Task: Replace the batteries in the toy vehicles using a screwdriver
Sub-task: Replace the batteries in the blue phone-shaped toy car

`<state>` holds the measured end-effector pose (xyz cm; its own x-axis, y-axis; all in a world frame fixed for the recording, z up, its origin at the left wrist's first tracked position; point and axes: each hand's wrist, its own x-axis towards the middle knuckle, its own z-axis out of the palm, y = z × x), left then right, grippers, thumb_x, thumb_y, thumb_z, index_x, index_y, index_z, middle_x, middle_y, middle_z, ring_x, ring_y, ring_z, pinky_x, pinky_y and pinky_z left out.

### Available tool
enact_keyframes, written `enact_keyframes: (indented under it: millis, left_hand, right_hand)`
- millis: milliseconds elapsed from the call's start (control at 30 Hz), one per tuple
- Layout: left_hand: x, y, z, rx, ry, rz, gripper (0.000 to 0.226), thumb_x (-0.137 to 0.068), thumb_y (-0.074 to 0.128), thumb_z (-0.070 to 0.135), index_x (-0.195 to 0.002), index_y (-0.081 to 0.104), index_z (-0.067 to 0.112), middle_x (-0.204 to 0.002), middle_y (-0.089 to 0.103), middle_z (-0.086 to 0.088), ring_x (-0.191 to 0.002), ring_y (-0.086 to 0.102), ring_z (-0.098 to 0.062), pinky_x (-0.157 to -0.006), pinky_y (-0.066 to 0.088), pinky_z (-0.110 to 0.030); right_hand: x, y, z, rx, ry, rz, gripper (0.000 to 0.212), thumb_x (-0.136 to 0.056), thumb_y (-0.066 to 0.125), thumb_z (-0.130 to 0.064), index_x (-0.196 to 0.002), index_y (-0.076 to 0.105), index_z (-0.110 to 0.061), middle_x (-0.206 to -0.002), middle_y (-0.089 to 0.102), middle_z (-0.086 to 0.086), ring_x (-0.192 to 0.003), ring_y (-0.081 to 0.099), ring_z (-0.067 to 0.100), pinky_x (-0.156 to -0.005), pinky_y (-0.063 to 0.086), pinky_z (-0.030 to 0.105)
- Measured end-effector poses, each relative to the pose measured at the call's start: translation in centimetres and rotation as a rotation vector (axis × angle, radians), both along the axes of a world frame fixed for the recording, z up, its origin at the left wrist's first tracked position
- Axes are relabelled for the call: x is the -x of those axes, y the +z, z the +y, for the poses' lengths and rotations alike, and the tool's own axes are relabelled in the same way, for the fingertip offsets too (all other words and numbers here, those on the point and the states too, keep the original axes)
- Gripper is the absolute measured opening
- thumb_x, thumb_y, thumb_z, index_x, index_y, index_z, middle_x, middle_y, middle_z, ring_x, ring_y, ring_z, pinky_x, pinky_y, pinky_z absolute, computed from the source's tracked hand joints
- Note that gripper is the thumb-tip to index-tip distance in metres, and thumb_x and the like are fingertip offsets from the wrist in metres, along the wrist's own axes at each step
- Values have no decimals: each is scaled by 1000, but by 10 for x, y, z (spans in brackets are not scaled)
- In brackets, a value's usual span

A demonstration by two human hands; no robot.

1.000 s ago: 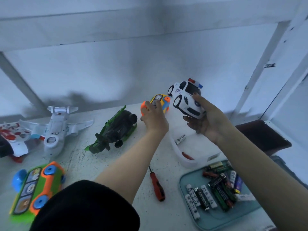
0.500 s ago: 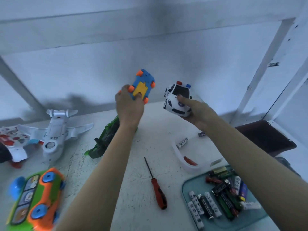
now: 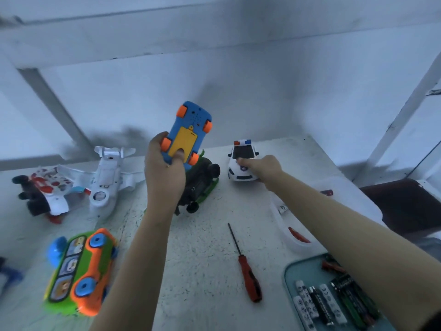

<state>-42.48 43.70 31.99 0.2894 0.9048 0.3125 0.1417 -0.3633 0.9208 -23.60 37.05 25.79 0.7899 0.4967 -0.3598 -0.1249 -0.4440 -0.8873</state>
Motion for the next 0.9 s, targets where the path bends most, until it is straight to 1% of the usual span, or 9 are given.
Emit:
enact_keyframes:
  millis: [67, 167, 233, 300, 400, 500, 567, 700, 900]
  left_hand:
    - [4, -2, -2, -4, -16, -1, 26, -97, 50, 3, -117, 47, 19, -111, 57, -8, -88, 63, -6, -70, 51, -13]
    - [7, 1, -6, -1, -33, -12, 25, -98, 49, 2, -115, 46, 19, -114, 55, -10, -80, 65, 4, -61, 48, -8]
    - [6, 2, -7, 2, -45, -14, 25, -98, 50, 2, -112, 44, 22, -113, 56, -10, -71, 63, 10, -56, 44, -3]
    - [6, 1, -7, -2, -48, -18, 26, -98, 50, 3, -113, 44, 24, -115, 56, -10, -80, 65, 3, -57, 43, -2]
    - [9, -4, -5, 6, -68, -22, 28, -97, 51, 5, -115, 45, 26, -120, 55, -11, -92, 65, -9, -62, 47, -7]
    - [12, -8, -3, -1, -78, -9, 29, -97, 52, 9, -118, 46, 30, -120, 57, -9, -106, 62, -20, -78, 53, -22]
    - [14, -8, -3, 16, -90, -44, 28, -98, 51, 7, -116, 46, 28, -117, 58, -7, -98, 65, -13, -74, 53, -18]
    - [17, -10, -4, 20, -108, -57, 30, -97, 52, 6, -114, 47, 30, -116, 60, -8, -106, 61, -22, -78, 49, -20]
    - [21, -9, -6, 16, -125, -38, 31, -96, 54, 7, -113, 46, 32, -116, 58, -4, -105, 61, -22, -76, 50, -21]
  right_hand:
    - [-4, -1, 1, 130, 71, -197, 34, -79, 74, -34, -66, 49, -14, -66, 49, 0, -62, 49, 13, -50, 34, 22]
    - [-9, -2, 3, 280, 159, -405, 35, -79, 67, -44, -85, 65, -9, -75, 57, 3, -74, 57, 22, -51, 32, 26]
    - [-8, -6, 7, 326, 182, -485, 41, -80, 63, -49, -92, 62, -10, -86, 60, 5, -91, 61, 27, -60, 39, 27]
    - [-3, -12, 9, 355, 189, -550, 58, -75, 64, -57, -109, 55, -11, -100, 62, 6, -103, 59, 28, -75, 48, 32]
    - [7, -10, 7, 411, 180, -660, 95, -74, 67, -59, -143, 24, -8, -115, 59, 6, -112, 54, 31, -90, 40, 38]
    - [7, -4, 4, 392, 212, -702, 76, -75, 67, -54, -131, 34, -13, -114, 60, 5, -107, 54, 29, -81, 31, 35]
    - [8, -3, 4, 393, 230, -709, 70, -75, 66, -55, -126, 37, -15, -112, 60, 3, -106, 55, 28, -80, 28, 35]
    - [12, -6, 4, 407, 263, -747, 65, -75, 64, -60, -120, 44, -17, -111, 61, 3, -105, 55, 27, -84, 30, 36]
    - [11, -2, 4, 436, 305, -726, 67, -78, 61, -64, -121, 44, -16, -116, 60, 5, -108, 53, 28, -89, 34, 38]
